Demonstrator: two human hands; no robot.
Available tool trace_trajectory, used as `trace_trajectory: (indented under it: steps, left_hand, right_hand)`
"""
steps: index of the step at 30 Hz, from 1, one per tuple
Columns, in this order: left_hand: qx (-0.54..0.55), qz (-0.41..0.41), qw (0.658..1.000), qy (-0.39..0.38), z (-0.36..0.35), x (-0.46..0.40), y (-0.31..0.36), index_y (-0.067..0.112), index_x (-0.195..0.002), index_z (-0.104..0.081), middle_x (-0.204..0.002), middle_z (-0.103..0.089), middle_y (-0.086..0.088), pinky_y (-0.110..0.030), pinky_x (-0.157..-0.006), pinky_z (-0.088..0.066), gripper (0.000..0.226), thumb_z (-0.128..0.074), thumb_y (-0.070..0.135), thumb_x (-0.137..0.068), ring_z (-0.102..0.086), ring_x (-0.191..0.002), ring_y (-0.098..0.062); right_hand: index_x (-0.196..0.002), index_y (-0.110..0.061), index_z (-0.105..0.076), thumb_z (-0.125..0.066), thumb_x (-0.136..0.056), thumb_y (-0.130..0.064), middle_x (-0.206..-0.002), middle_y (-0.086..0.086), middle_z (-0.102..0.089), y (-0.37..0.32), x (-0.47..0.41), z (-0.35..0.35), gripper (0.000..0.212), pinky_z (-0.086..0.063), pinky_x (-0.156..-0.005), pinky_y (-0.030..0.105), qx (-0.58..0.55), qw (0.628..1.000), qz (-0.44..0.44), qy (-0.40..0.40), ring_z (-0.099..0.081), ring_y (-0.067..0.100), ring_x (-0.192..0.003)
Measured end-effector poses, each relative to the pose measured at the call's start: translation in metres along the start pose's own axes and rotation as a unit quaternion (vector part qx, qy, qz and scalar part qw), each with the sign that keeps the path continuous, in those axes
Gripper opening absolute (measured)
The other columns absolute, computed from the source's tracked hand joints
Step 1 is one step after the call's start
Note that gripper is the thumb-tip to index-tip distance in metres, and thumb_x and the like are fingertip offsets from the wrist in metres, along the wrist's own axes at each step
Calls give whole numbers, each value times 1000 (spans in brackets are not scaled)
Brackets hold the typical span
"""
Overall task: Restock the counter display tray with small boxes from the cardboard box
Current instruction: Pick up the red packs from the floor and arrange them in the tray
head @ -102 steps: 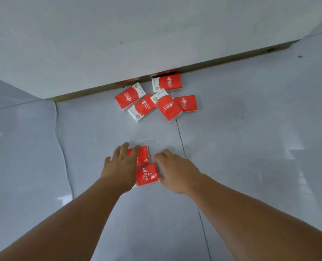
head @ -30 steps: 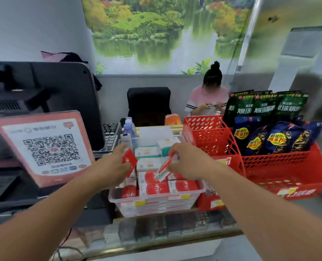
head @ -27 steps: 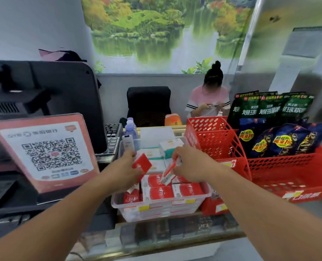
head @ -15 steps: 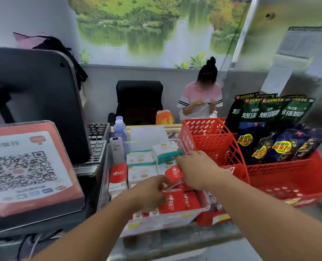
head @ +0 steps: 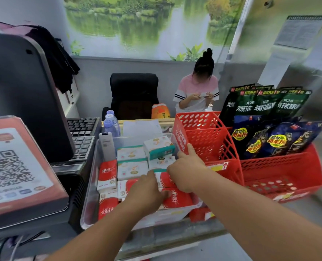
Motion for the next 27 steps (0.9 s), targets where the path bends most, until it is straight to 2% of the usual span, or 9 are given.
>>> trace_trajectory:
  steps: [5,8,10,12,16,19,22,25,27]
  left_hand:
    - [-8,-37,999,-4,-3,7,13,23,-126,-51,-119,-65,2,-35,-83,-57,39,-62,35,-90,-65,-97,-16]
    - [-27,-37,997,56,14,15,11,20,-130,-53,-122,-63,0,-34,-86,-54,41,-58,36,-93,-62,-103,-17]
    - [-19,-49,990,132,31,31,14,22,-124,-58,-117,-64,1,-35,-85,-53,34,-57,35,-93,-61,-100,-16]
    - [16,-67,977,200,43,55,19,25,-106,-63,-100,-66,6,-32,-74,-53,18,-55,34,-93,-61,-85,-10]
    - [60,-103,956,269,46,114,26,25,-84,-61,-75,-63,8,-27,-59,-45,8,-58,28,-91,-57,-68,-9]
    - [67,-104,963,239,11,148,17,23,-82,-60,-70,-63,4,-35,-60,-49,8,-58,26,-89,-58,-65,-14]
    - [25,-100,984,143,-45,164,1,25,-77,-57,-63,-59,5,-35,-55,-46,11,-53,31,-85,-54,-58,-13]
    - [2,-81,994,68,-95,161,-28,27,-74,-59,-61,-60,10,-26,-53,-44,11,-54,26,-84,-55,-57,-10]
    - [-29,-63,998,11,-137,152,-54,31,-82,-63,-73,-65,16,-24,-62,-50,12,-55,25,-87,-60,-65,-7]
  right_hand:
    - [-132,-24,-54,-59,-91,-22,-139,7,-56,1,15,6,41,-3,-116,66,-29,999,-12,41,-34,34,-139]
    - [-120,-23,-58,-54,-91,-20,-123,4,-63,1,30,15,30,-22,-113,56,-78,990,-11,119,-46,29,-124]
    - [-111,-22,-60,-53,-90,-22,-111,1,-65,-1,45,25,22,-36,-97,44,-122,975,-3,188,-52,25,-106]
    - [-106,-23,-60,-51,-91,-26,-106,1,-66,-6,60,34,17,-39,-79,38,-168,958,13,231,-49,21,-88]
    - [-100,-27,-58,-48,-91,-31,-104,0,-65,-27,89,36,14,-37,-67,33,-218,942,62,247,-61,24,-92]
    - [-101,-27,-62,-48,-90,-33,-94,-2,-65,-58,114,15,19,-42,-65,33,-228,941,139,206,-61,23,-86]
    - [-91,-25,-63,-49,-91,-34,-75,-8,-57,-90,132,-31,16,-47,-61,32,-240,944,194,118,-54,19,-71]
    - [-86,-20,-61,-50,-89,-30,-72,-2,-57,-109,133,-92,15,-36,-51,28,-250,947,190,63,-56,21,-68]
    - [-91,-19,-63,-52,-88,-26,-78,1,-60,-120,128,-143,14,-38,-55,29,-275,946,170,23,-57,24,-73]
Point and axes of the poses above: each hand's wrist, its own x-axis away from the middle knuckle, its own z-axis out of the back of the hand, y = z × x, the point moved 10 cm from there along -x, towards the middle knuckle
